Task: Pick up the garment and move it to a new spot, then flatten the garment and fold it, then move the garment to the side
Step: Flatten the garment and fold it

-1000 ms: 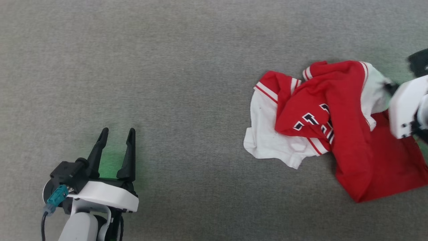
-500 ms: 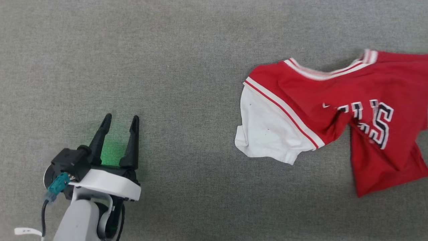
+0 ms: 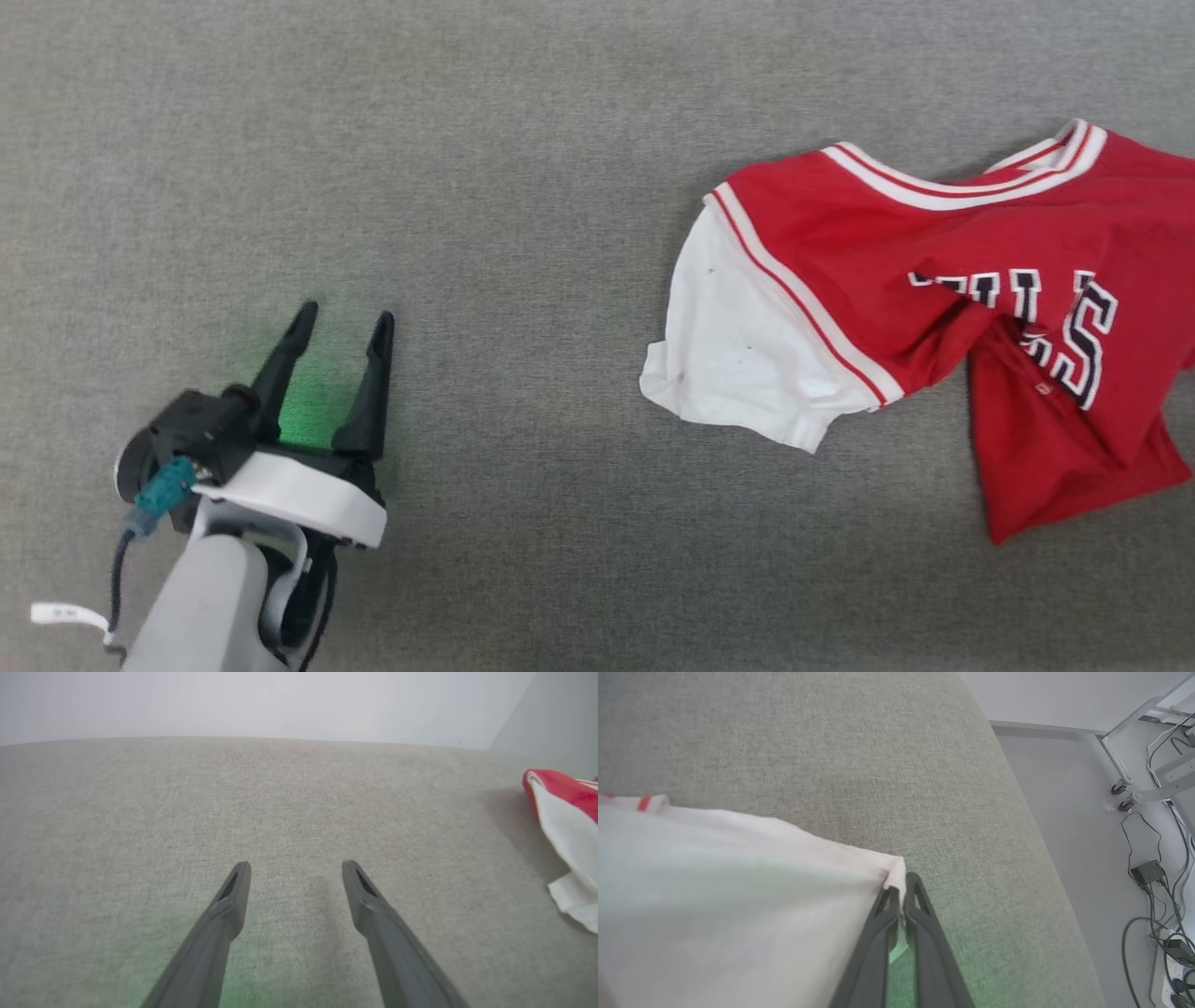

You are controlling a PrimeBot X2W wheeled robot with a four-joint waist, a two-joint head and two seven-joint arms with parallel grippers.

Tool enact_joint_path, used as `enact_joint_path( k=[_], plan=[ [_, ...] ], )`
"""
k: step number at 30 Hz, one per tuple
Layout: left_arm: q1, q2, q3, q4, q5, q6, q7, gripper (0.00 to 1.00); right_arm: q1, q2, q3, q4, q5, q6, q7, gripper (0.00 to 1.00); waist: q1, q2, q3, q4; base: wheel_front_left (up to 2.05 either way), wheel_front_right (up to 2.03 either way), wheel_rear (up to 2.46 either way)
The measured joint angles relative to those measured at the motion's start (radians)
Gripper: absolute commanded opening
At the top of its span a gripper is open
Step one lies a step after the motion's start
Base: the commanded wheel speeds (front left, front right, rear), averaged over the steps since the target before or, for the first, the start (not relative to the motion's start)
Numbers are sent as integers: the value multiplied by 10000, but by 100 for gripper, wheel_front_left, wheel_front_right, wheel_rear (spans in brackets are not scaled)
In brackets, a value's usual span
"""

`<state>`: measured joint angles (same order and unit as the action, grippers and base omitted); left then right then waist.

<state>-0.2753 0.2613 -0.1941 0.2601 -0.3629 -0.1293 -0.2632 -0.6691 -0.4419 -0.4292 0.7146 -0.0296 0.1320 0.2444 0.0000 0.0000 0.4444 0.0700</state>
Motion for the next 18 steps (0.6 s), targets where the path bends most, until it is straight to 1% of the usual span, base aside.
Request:
enact_joint_path(
  k=[2, 7, 10, 14, 16, 18],
  plan=[
    [-192, 167, -128, -6, -144, 0, 0, 100, -36, 119, -105, 128, -105, 0, -263, 100, 0, 0, -51, -82, 0, 0, 0],
    [-567, 876, -685, -113, -497, -2, 0, 100, -77, 431, -259, 313, -138, 0, -1210, 100, 0, 0, -340, -306, 0, 0, 0],
    [-933, 1526, -1206, -240, -721, -15, 0, 100, 45, 656, -238, 217, 35, 0, -2002, 100, 0, 0, -574, -470, 0, 0, 0],
    [-1770, 2552, -2228, -360, -1233, -15, 10, 100, 469, 1043, 75, -330, 389, 0, -3101, 100, 0, 0, -863, -762, 0, 0, 0],
    [-2335, 3064, -2888, -493, -1653, -15, 391, 100, 686, 1273, 282, -675, 560, 0, -3509, 100, 0, 0, -965, -935, 0, 0, 0],
    [-2942, 3480, -3599, -688, -2318, -15, 1091, 100, 873, 1505, 514, -1049, 763, 0, -3825, 100, 0, 0, -1028, -1120, 0, 0, 0]
  ],
)
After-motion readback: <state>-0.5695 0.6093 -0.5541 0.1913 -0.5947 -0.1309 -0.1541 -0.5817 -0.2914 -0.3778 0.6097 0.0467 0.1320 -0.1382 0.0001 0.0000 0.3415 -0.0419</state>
